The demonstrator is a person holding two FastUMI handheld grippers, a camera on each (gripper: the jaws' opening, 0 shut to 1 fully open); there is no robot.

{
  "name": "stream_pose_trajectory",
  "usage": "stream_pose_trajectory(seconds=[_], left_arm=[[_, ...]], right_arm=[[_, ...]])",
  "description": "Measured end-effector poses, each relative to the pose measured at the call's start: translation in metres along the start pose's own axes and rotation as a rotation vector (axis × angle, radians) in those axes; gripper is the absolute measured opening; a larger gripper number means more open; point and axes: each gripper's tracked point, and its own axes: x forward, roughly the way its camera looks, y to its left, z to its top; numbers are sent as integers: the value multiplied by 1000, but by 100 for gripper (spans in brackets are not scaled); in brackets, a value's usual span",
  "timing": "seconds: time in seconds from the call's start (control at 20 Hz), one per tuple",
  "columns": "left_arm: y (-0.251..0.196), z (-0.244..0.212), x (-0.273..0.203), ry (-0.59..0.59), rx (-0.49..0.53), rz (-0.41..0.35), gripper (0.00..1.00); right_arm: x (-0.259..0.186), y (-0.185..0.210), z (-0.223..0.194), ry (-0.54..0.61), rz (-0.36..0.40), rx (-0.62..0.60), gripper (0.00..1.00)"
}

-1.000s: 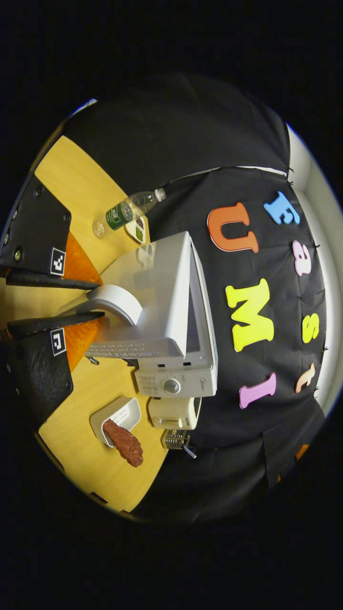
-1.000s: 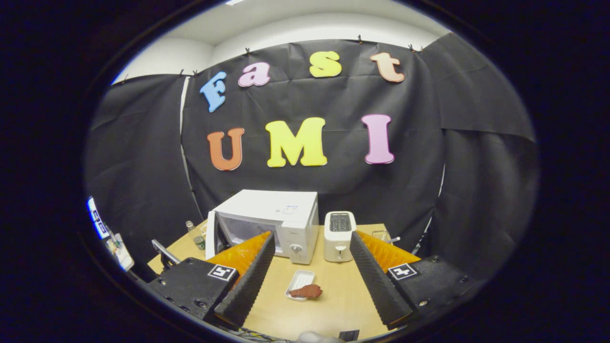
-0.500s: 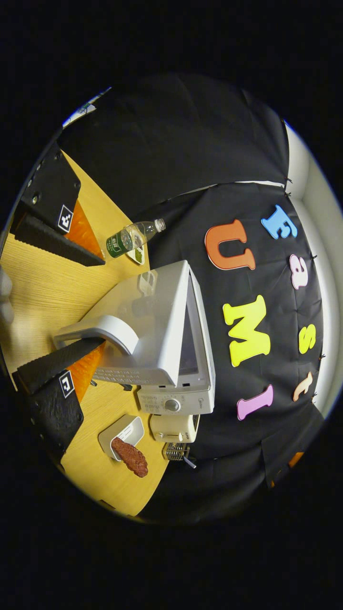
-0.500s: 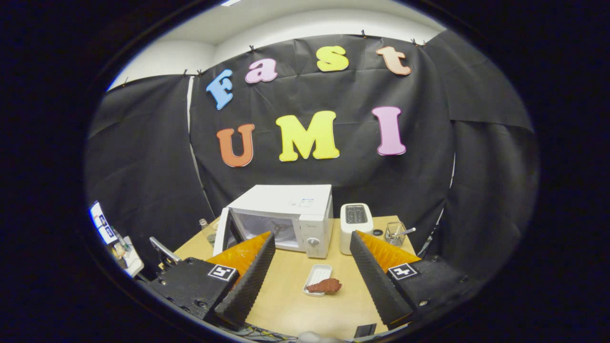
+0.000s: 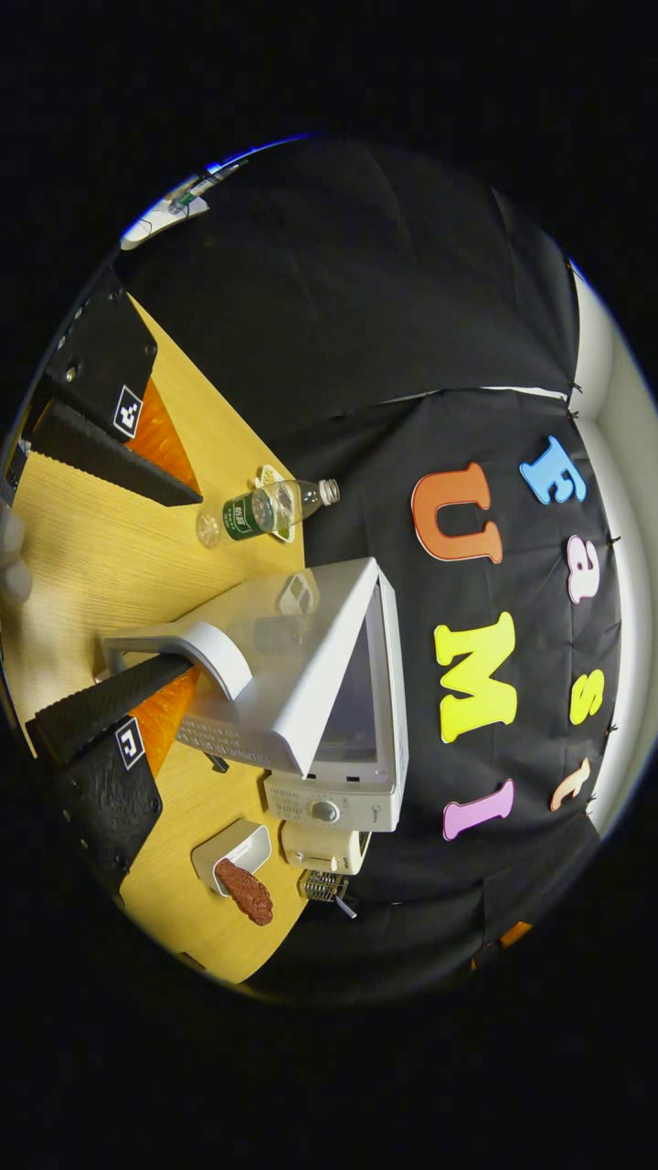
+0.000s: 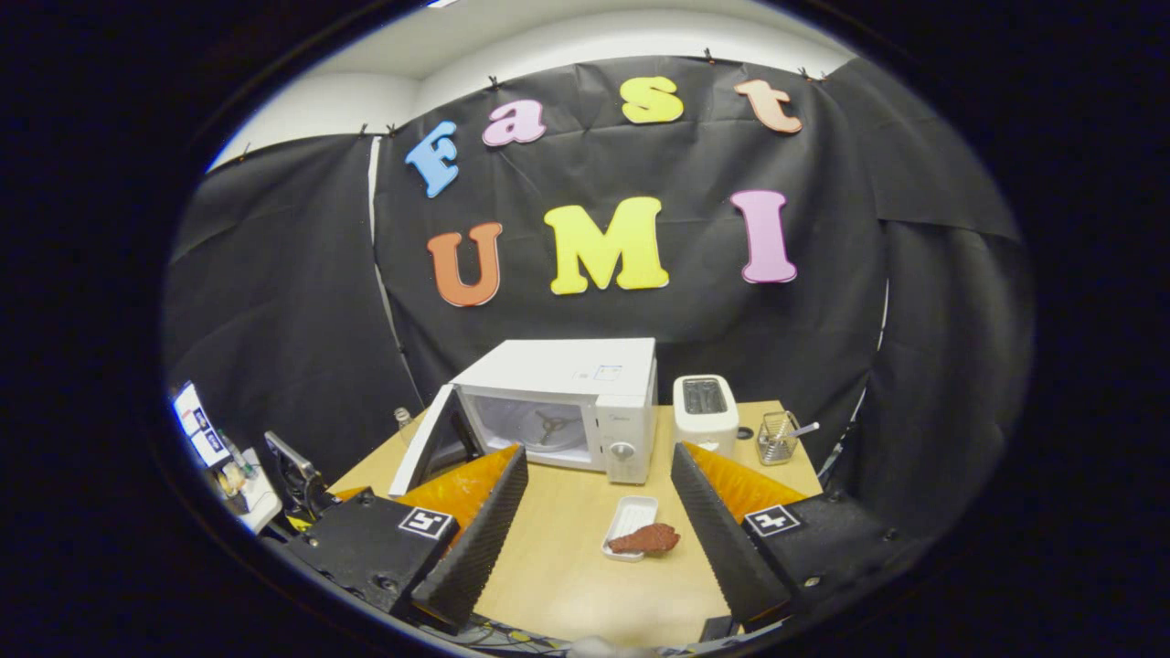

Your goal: Open the microwave oven with the left hand, put the food in, and close the microwave oven.

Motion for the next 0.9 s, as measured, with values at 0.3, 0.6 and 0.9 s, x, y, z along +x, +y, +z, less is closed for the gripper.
stream_pose_trajectory(seconds=[0.3, 0.6, 0.9], left_arm=[[44, -10, -12, 8, -26, 37, 95], [88, -20, -14, 23, -35, 104, 95], [127, -22, -20, 32, -54, 180, 95]], right_arm=[[8, 23, -9, 13, 25, 6, 91], [14, 36, -14, 24, 31, 6, 100], [21, 29, -25, 32, 11, 15, 100]])
